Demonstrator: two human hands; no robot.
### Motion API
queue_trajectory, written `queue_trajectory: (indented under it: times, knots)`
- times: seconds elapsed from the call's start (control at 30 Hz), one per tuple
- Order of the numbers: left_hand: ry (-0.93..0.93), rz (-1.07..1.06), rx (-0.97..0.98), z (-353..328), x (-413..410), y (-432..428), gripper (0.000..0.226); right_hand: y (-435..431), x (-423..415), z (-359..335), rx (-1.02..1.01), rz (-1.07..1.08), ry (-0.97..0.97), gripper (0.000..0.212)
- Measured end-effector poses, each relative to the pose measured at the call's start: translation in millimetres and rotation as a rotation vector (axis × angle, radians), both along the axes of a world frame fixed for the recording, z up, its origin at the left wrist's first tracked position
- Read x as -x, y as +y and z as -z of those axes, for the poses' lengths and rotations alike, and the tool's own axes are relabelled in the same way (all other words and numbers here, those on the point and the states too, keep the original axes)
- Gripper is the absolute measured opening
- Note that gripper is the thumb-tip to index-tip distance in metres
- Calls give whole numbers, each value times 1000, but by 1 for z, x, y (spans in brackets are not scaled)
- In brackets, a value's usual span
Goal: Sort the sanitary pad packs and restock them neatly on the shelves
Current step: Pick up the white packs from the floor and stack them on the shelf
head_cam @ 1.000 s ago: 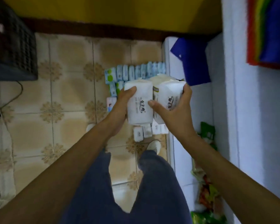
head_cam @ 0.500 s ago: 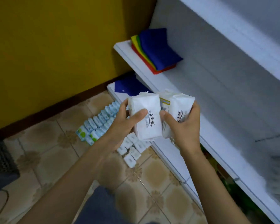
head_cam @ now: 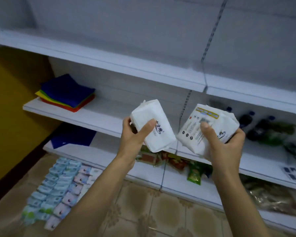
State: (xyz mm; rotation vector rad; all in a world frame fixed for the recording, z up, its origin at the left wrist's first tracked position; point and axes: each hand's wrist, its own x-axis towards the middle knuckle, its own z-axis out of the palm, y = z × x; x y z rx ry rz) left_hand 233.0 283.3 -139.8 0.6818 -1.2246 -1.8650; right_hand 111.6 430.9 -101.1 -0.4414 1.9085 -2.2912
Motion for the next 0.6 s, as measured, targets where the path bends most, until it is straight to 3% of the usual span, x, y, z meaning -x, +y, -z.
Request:
queue_trajectory:
  times: [0.1, 0.17, 0.37, 0.6]
  knots:
    - [63, 66, -15, -8, 41, 26, 98, 39, 31, -6, 87, 99, -22, 79]
    - [77, 128, 25, -15, 65, 39, 89, 57, 48, -6, 119, 138, -14, 81]
    - [114, 211, 33, -25, 136, 49, 59, 75, 99, 1, 143, 216, -42, 43]
    - [167, 278, 41, -41, 260, 23, 80, 66, 192, -10, 111, 299, 11, 54]
